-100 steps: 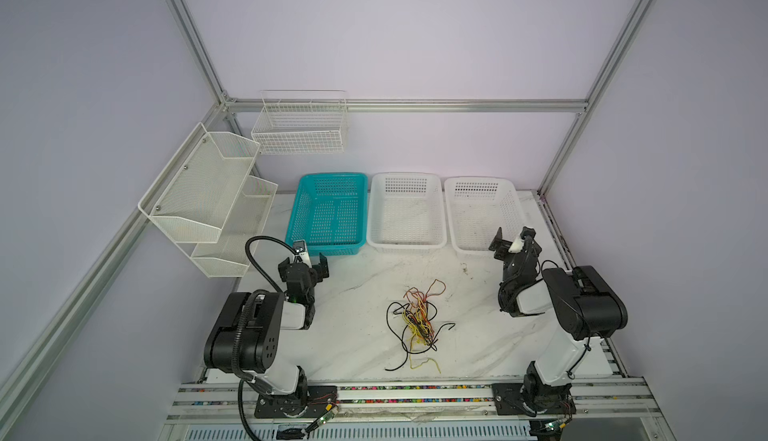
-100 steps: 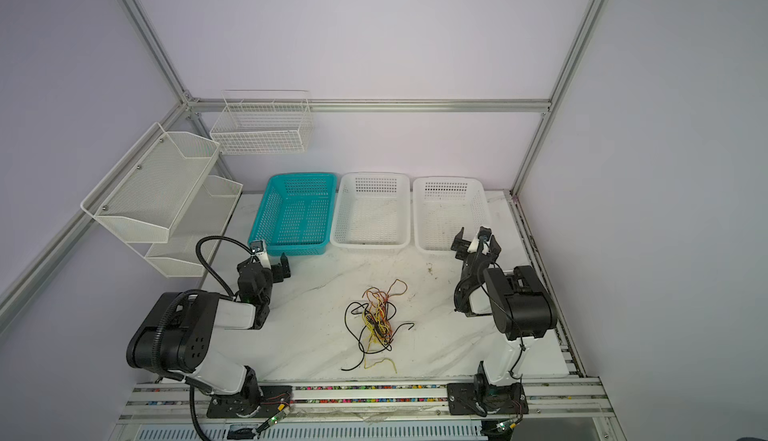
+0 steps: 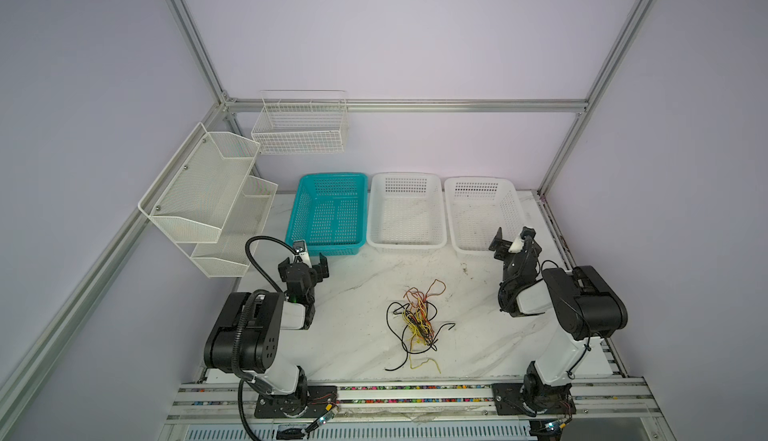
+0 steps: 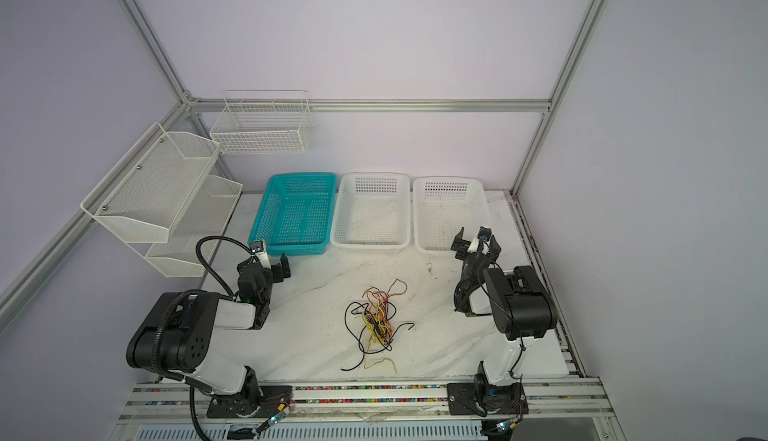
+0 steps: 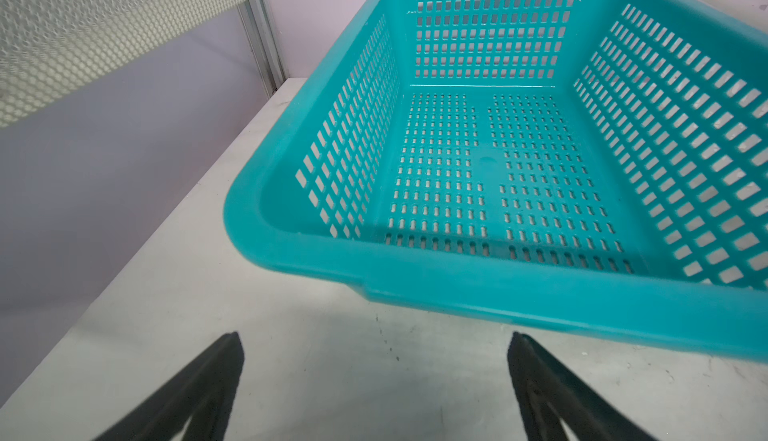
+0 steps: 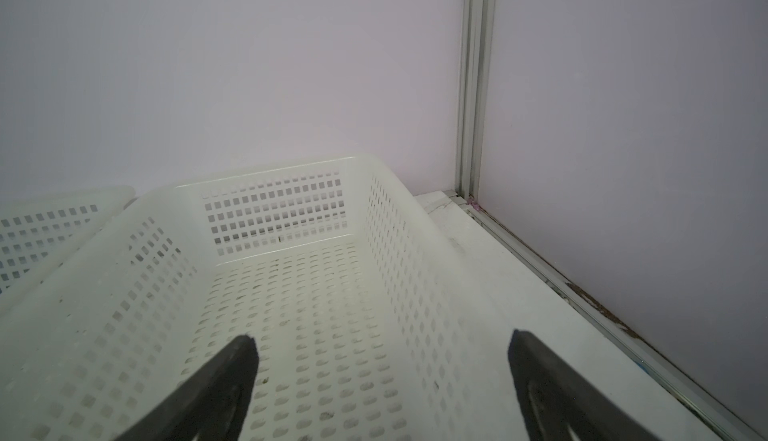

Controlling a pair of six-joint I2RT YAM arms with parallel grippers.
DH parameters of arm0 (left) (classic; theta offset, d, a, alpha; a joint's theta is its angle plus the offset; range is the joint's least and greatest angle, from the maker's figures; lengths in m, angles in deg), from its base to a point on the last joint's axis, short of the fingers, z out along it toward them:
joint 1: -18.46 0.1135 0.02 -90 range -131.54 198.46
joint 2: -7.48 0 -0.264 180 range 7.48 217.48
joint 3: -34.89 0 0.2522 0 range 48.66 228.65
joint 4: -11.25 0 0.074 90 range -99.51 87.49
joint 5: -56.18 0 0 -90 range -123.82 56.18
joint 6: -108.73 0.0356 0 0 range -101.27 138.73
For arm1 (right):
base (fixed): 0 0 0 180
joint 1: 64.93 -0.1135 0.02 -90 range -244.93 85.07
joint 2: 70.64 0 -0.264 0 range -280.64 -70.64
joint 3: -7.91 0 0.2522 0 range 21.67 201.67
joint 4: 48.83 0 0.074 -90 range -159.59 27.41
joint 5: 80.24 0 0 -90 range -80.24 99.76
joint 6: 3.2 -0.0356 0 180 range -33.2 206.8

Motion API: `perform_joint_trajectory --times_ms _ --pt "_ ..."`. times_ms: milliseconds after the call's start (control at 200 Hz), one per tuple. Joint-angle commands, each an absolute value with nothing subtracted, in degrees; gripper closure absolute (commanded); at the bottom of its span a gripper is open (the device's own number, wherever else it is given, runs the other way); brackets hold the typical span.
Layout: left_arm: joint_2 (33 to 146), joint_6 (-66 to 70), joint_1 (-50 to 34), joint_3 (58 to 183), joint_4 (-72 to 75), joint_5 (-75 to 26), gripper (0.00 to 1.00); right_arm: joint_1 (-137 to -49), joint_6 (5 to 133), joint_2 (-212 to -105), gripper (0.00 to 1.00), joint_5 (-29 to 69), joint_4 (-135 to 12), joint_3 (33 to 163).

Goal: Untangle the cables

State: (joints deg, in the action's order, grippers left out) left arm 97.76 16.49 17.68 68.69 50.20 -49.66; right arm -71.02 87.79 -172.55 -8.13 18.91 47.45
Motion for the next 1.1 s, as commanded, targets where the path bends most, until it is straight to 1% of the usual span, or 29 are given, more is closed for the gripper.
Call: perform_joint_trajectory --times_ms 0,410,465,505,530,570,620,710,795,895,970,1030,1095 --pt "97.77 17.59 17.53 69.71 53.53 -50.23 0.0 -71.43 88.45 -172.95 0.03 -7.03 17.57 47.74" --pt "97.82 17.59 17.53 69.67 53.54 -50.21 0.0 -71.43 88.45 -172.79 0.03 -7.39 18.33 47.38" --pt "97.74 17.59 17.56 69.71 53.54 -50.25 0.0 -72.83 88.79 -168.74 0.03 -13.16 21.3 44.54" --pt "97.75 17.59 17.58 69.67 53.48 -50.26 0.01 -73.78 87.28 -163.3 0.03 -16.91 18.05 43.19" --pt "97.8 17.61 17.54 69.68 53.52 -50.21 0.0 -73.69 85.07 -160.65 0.03 -16.97 13.75 43.71" --pt "97.75 17.59 17.53 69.66 53.57 -50.25 0.0 -73.77 85.29 -158.49 0.03 -18.33 10.37 44.82" --pt "97.74 17.59 17.55 69.66 53.52 -50.25 0.0 -74.23 86.57 -157.42 0.03 -17.53 9.71 44.79" --pt "97.8 17.59 17.57 69.73 53.56 -50.26 0.0 -77.82 87.89 -154.87 0.03 -20.28 10.31 43.8" --pt "97.82 17.59 17.55 69.66 53.53 -50.25 0.0 -81.17 88.43 -149.72 0.03 -18.77 8.26 43.57" --pt "97.8 17.56 17.57 69.73 53.53 -50.26 0.0 -83.42 86.5 -142.19 0.03 -16.01 0.86 46.11" --pt "97.79 17.59 17.58 69.67 53.64 -50.26 0.01 -83.83 82.95 -136.91 0.03 -13.66 -7.91 49.56" --pt "97.75 17.64 17.54 69.73 53.44 -50.26 0.0 -83.82 81.52 -133.05 0.03 -7.33 -11.54 51.16" --pt "97.87 17.5 17.54 69.76 53.53 -50.35 0.0 -83.78 75.4 -129.12 0.03 -0.22 -12.25 51.14"
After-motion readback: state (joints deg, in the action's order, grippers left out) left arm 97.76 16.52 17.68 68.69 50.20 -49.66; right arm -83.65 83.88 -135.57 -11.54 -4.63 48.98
